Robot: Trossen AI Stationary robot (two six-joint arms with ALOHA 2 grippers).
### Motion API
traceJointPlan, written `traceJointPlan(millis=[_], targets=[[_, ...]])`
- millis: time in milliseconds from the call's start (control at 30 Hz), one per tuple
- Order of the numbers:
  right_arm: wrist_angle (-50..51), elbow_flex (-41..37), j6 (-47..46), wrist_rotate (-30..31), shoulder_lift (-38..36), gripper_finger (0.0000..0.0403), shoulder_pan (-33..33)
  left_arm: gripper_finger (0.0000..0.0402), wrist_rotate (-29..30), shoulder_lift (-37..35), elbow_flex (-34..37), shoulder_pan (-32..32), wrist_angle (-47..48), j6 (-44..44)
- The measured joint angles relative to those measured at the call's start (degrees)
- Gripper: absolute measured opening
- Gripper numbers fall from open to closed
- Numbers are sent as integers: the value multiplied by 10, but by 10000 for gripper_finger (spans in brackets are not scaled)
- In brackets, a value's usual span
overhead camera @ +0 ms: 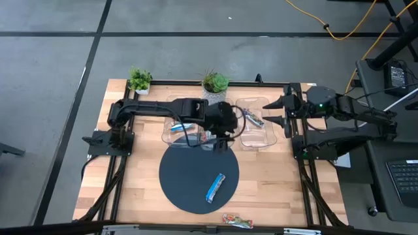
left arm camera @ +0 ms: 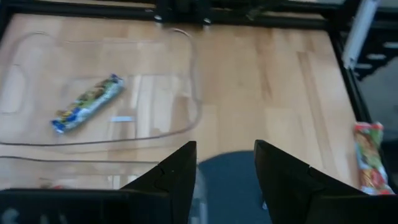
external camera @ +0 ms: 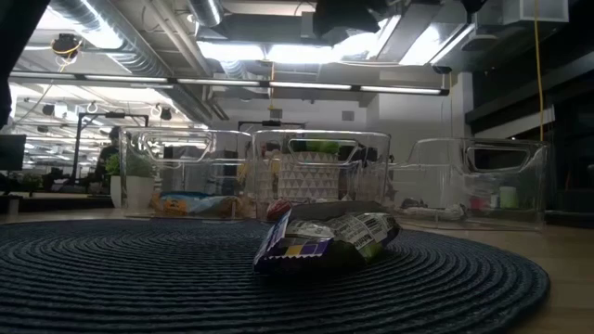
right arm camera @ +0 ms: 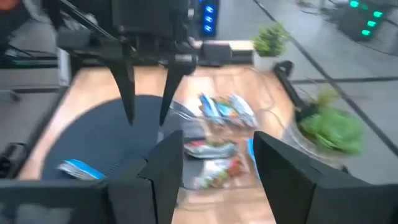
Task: Pick and place Granola Bars by type
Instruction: Put the blue granola bar into the right transparent bin
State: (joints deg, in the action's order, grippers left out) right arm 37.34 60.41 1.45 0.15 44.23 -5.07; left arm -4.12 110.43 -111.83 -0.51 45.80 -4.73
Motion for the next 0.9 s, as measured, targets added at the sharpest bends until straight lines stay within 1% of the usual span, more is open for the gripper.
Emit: traceJointPlan(millis=[200, 267, 367, 533, 733, 833, 900], targets=[[-11, 0, -17, -4, 0, 196, 39, 152, 0, 0, 0, -37, 34, 0], [-13, 0, -38, 13, 0, 196, 59, 152, 1, 1, 1, -48, 51, 0], [-20, 0, -68, 51, 0, 196, 90, 152, 6, 3, 21, -65, 59, -17], [-41, 0, -87, 107, 3, 196, 137, 152, 6, 4, 78, -85, 50, -76], [-33, 0, -71, 108, 15, 196, 171, 152, -7, 4, 149, -101, 31, -167], [-20, 0, -58, 108, 21, 196, 183, 152, -1, 4, 177, -120, -19, -203], [-17, 0, -49, 101, 24, 196, 192, 152, 14, 4, 187, -138, -45, -234]])
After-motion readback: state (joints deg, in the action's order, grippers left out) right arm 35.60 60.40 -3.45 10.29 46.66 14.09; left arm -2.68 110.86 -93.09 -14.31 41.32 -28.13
